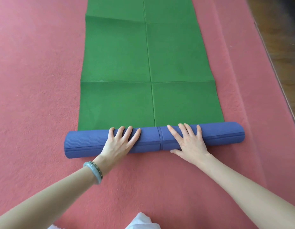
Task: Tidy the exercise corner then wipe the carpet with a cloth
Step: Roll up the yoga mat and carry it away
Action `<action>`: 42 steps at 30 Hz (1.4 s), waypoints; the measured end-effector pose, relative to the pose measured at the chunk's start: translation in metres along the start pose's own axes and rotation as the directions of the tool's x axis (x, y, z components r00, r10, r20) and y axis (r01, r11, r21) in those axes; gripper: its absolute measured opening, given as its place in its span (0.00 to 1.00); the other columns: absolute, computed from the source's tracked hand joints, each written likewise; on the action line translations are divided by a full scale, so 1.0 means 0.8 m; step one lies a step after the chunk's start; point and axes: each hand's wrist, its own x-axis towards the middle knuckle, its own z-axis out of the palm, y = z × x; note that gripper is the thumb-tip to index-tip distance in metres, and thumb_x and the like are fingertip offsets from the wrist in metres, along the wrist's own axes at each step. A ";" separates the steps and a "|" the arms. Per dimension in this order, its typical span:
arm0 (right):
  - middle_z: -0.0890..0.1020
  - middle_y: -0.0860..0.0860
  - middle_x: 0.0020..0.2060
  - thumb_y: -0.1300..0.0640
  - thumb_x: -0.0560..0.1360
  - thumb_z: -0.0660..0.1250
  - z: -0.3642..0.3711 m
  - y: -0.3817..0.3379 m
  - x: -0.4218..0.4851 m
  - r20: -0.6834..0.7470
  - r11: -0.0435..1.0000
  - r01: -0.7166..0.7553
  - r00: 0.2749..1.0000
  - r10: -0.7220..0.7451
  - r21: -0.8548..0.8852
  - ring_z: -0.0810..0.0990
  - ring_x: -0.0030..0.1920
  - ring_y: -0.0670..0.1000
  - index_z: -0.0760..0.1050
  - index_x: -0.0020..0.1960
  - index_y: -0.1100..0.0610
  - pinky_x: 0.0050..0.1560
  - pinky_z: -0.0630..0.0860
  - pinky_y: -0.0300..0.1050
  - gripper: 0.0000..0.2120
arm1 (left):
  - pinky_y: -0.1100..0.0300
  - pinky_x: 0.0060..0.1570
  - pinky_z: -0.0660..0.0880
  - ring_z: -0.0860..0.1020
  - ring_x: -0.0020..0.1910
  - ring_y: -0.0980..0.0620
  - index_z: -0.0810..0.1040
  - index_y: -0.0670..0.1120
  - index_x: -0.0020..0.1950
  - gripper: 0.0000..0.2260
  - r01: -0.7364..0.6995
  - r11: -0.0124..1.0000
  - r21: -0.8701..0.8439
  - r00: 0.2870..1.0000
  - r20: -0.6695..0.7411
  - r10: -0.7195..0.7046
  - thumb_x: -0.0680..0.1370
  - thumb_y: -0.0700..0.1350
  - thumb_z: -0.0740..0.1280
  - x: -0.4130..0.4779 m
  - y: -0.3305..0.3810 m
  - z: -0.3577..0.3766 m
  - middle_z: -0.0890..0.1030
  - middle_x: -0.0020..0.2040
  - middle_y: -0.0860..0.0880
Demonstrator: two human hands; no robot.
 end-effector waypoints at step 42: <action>0.59 0.52 0.72 0.36 0.61 0.70 -0.063 0.067 0.176 0.228 0.927 0.240 0.923 -0.310 0.287 0.58 0.72 0.54 0.49 0.76 0.49 0.73 0.50 0.58 0.51 | 0.47 0.53 0.72 0.77 0.56 0.45 0.65 0.47 0.68 0.42 0.186 0.975 -0.119 0.965 0.208 -0.158 0.56 0.45 0.76 0.121 -0.072 -0.007 0.77 0.59 0.49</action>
